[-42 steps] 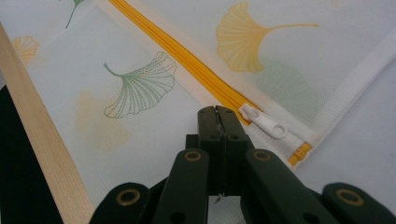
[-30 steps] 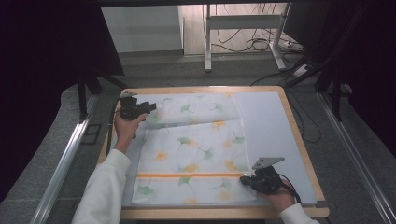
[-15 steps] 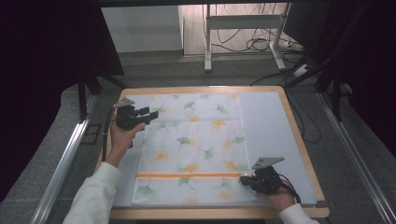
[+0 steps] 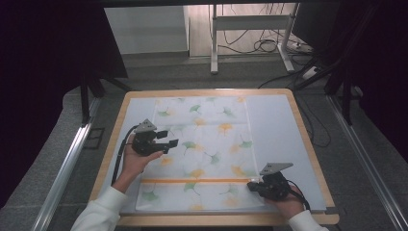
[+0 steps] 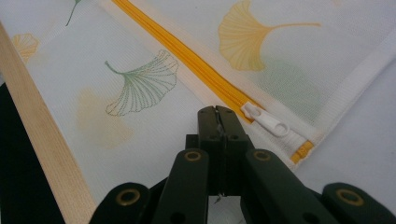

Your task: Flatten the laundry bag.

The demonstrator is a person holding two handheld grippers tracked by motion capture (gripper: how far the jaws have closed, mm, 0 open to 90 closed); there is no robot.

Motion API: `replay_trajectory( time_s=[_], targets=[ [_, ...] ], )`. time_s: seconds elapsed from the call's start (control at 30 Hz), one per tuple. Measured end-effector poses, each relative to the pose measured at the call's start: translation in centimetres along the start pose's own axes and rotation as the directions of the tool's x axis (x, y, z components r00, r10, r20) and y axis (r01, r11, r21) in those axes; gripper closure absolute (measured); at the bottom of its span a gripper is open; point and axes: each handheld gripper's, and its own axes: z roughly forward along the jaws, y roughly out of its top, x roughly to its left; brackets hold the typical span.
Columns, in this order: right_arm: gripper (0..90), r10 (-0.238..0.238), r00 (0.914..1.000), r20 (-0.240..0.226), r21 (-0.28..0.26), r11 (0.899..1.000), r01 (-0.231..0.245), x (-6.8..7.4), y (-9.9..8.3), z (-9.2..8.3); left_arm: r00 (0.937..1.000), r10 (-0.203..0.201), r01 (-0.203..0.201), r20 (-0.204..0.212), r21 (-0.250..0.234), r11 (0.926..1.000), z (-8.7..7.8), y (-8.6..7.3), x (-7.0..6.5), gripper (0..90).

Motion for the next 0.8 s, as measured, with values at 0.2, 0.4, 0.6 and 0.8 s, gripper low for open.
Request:
replay_trajectory(
  time_s=[0.2,0.4,0.6,0.8],
  targets=[
    [89.4,-0.008,1.0000,-0.004,0.002,1.000,0.008,0.0,0.0,0.0,0.9996,0.028,-0.028,0.008,0.037,0.9989,0.7,-1.1,-2.1,35.6],
    [89.4,-0.015,0.9999,0.001,-0.002,1.000,0.015,0.1,0.1,-0.1,0.9982,0.045,-0.048,0.039,0.077,0.9959,1.7,-2.6,-4.6,35.4],
    [89.4,-0.009,0.9999,0.007,-0.016,1.000,0.010,0.1,0.1,-0.5,0.9889,0.136,-0.142,0.060,0.107,0.9842,2.7,-2.8,-7.3,34.2],
    [89.4,0.016,0.9996,0.023,-0.042,0.999,-0.015,-0.4,0.0,-1.0,0.9814,0.166,-0.177,0.096,0.117,0.9772,3.6,-2.8,-9.0,33.3]
  ],
)
